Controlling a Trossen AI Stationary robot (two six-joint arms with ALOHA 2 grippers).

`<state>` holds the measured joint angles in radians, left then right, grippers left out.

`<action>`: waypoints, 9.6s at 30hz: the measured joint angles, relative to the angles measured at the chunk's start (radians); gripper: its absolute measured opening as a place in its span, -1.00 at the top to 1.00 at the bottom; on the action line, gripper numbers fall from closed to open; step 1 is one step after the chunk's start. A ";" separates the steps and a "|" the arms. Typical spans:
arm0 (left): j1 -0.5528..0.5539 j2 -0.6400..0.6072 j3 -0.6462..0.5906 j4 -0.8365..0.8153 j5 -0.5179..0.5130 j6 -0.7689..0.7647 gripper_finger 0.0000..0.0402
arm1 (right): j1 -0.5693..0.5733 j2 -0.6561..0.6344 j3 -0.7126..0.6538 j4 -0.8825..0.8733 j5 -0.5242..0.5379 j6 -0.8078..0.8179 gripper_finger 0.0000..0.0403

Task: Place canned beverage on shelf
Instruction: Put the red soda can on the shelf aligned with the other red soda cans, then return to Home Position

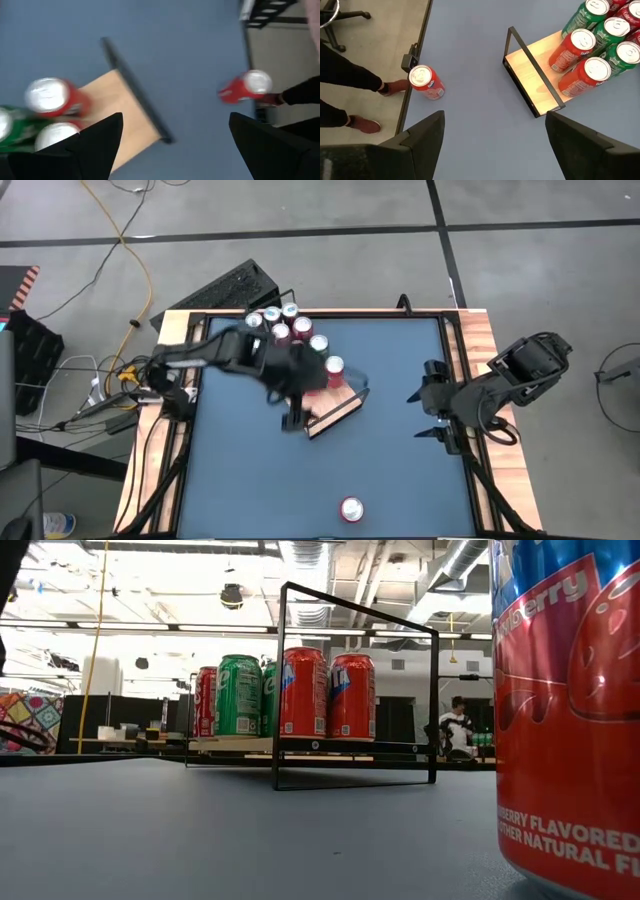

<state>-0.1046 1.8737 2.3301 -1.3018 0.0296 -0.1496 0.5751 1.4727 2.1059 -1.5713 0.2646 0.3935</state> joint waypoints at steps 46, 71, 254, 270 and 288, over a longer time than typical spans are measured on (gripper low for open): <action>-0.468 0.503 -0.021 0.568 -0.607 -0.435 -0.73 | 0.262 0.021 0.000 0.008 0.038 -0.028 -0.63; -0.557 0.614 -0.019 0.674 -0.762 -0.538 -0.73 | 0.262 0.021 0.000 0.009 0.088 -0.006 -0.63; 0.306 -0.577 -1.465 1.047 0.094 0.407 -0.75 | -0.342 0.021 0.000 0.182 0.152 -0.166 -0.63; 0.293 -0.578 -1.404 0.881 0.069 0.260 -0.75 | -0.342 0.021 0.000 0.181 0.151 -0.169 -0.63; 0.286 -0.698 -1.403 0.824 0.003 0.113 -0.75 | -0.340 0.021 0.000 0.186 0.092 -0.242 -0.63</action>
<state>0.1818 1.1753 0.9276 -0.4777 0.0324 -0.0366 0.2348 1.4937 2.1056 -1.3848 0.3562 0.1519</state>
